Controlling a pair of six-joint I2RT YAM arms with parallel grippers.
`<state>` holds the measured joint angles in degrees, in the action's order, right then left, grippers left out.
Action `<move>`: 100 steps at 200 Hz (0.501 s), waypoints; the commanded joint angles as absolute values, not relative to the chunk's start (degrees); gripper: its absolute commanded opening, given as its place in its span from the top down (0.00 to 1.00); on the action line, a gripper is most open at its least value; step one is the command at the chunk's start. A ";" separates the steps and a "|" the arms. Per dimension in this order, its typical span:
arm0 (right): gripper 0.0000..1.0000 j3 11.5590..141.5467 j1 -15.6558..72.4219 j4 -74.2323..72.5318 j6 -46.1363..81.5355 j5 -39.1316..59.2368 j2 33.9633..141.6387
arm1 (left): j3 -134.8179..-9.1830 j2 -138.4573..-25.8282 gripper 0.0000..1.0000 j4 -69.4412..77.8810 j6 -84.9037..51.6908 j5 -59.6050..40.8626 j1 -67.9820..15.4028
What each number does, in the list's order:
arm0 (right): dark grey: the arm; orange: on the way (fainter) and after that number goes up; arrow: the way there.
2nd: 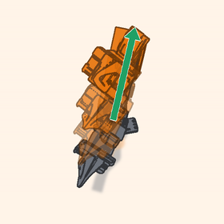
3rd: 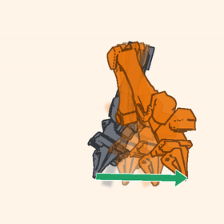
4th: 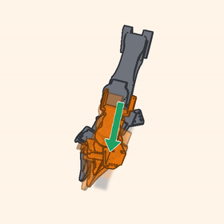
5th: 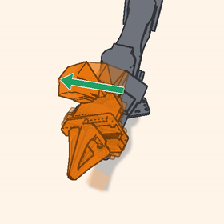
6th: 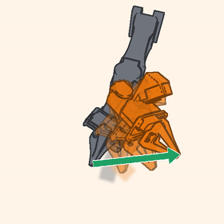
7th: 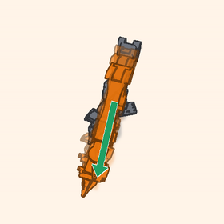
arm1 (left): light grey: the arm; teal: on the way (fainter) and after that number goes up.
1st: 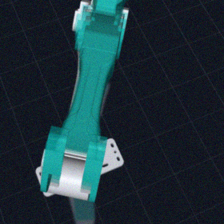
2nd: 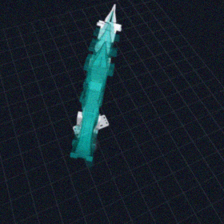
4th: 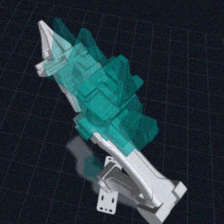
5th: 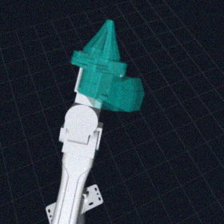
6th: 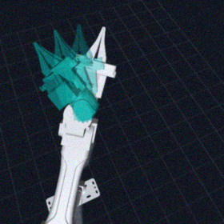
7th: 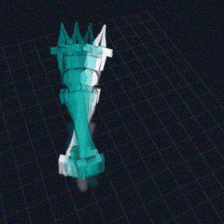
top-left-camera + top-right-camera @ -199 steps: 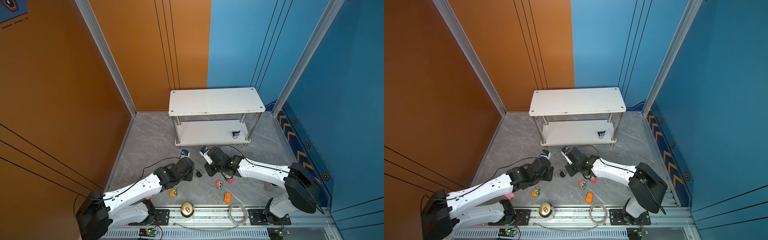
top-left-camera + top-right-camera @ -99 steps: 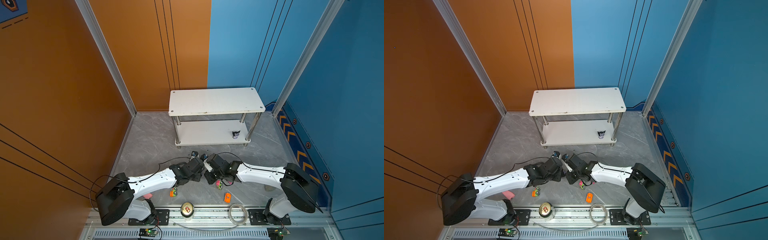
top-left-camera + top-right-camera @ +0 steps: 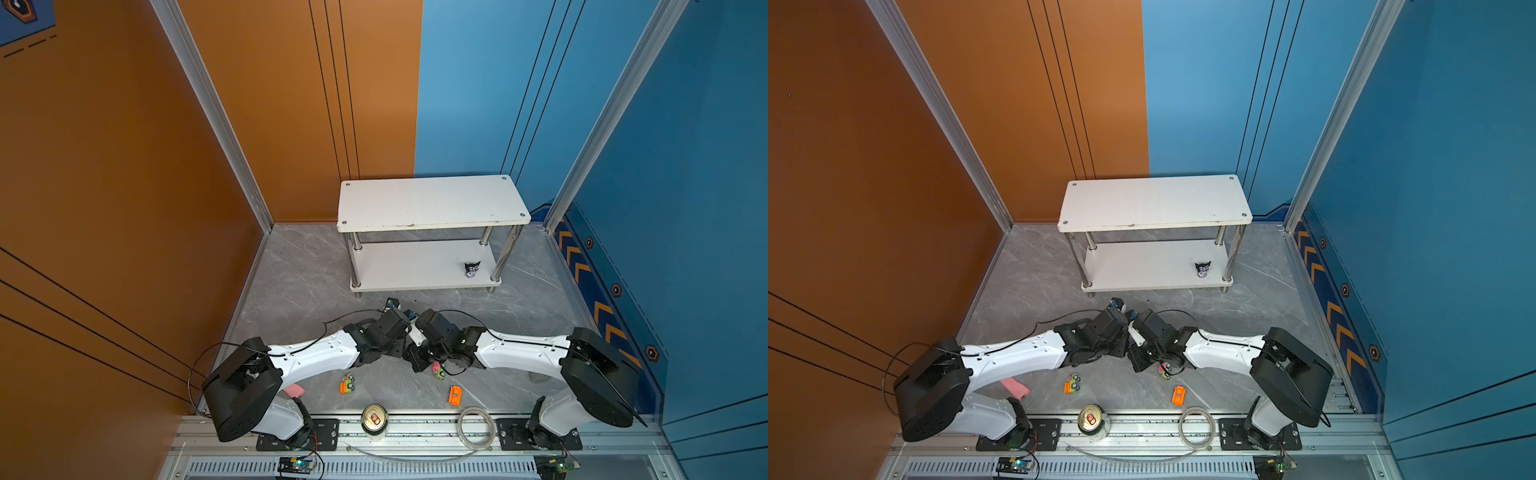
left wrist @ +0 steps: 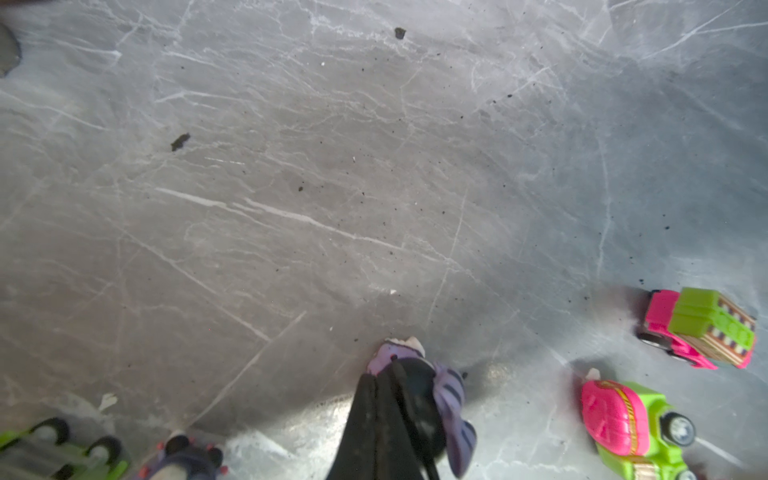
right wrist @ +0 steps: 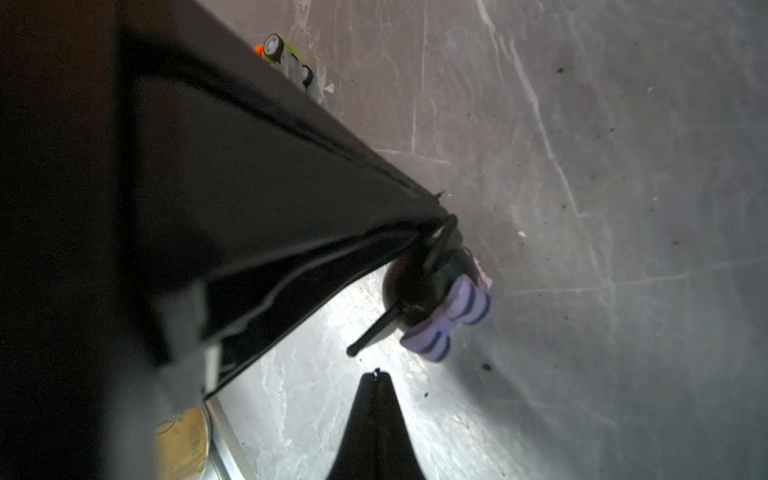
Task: Place and organize the plastic toys onto the shelf
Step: 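Close the right gripper on the Kuromi figure while the left moves over the purple figure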
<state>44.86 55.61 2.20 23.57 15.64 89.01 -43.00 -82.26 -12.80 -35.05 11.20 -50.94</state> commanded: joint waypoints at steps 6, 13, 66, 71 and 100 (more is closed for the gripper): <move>0.95 43.11 55.39 -1.38 24.70 17.38 85.50 | -44.99 -82.99 1.00 -11.44 -31.03 8.95 -49.30; 0.95 42.63 55.09 -1.17 24.54 17.03 84.45 | -45.11 -83.18 1.00 -11.43 -30.40 8.32 -48.87; 0.94 38.06 48.80 3.52 23.31 12.25 72.96 | -47.72 -86.86 1.00 -6.58 -29.24 2.92 -47.95; 0.94 37.76 47.82 4.16 23.23 12.04 71.93 | -48.04 -87.22 1.00 -6.39 -29.20 2.42 -48.06; 0.90 38.25 44.59 9.99 20.82 8.71 68.77 | -49.97 -89.09 1.00 -5.85 -29.31 1.02 -48.65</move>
<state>38.52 46.09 3.46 23.59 13.10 70.81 -47.42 -87.81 -6.96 -30.59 4.05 -48.34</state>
